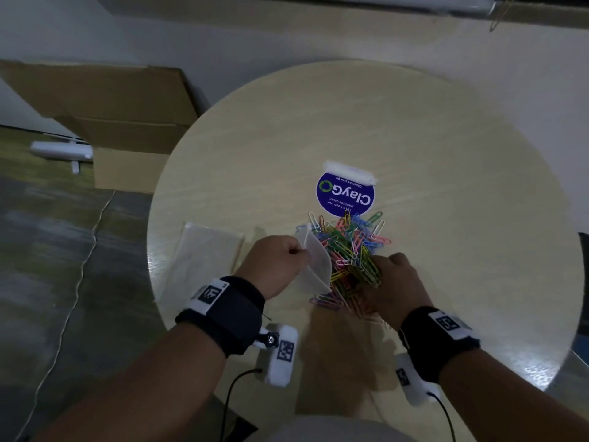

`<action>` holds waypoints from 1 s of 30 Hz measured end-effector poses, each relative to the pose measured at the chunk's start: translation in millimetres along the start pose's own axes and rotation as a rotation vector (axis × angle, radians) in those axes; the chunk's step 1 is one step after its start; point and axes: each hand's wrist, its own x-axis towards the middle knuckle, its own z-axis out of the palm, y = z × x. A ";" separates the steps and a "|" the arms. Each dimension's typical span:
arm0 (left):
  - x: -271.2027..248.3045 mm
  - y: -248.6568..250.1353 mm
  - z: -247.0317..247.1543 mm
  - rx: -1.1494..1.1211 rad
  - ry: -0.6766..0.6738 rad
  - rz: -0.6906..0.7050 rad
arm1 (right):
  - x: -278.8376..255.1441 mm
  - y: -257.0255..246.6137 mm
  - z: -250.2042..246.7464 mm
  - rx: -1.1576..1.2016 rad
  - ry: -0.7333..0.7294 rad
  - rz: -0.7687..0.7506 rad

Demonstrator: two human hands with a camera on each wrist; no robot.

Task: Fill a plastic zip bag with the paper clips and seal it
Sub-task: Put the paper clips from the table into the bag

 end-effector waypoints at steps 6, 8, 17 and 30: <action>-0.1 -4.4 3.0 -0.262 0.184 -0.063 | 1.2 4.1 0.9 -0.072 0.003 -0.045; 1.1 -5.2 6.5 -0.354 0.188 -0.100 | 0.1 5.1 -3.6 -0.080 0.016 -0.052; 0.4 4.4 16.1 -0.465 0.199 -0.120 | -8.2 -7.5 -43.8 0.070 0.070 -0.087; -0.3 17.3 14.5 -0.406 0.224 -0.079 | -11.9 -64.7 -70.7 0.339 -0.059 -0.102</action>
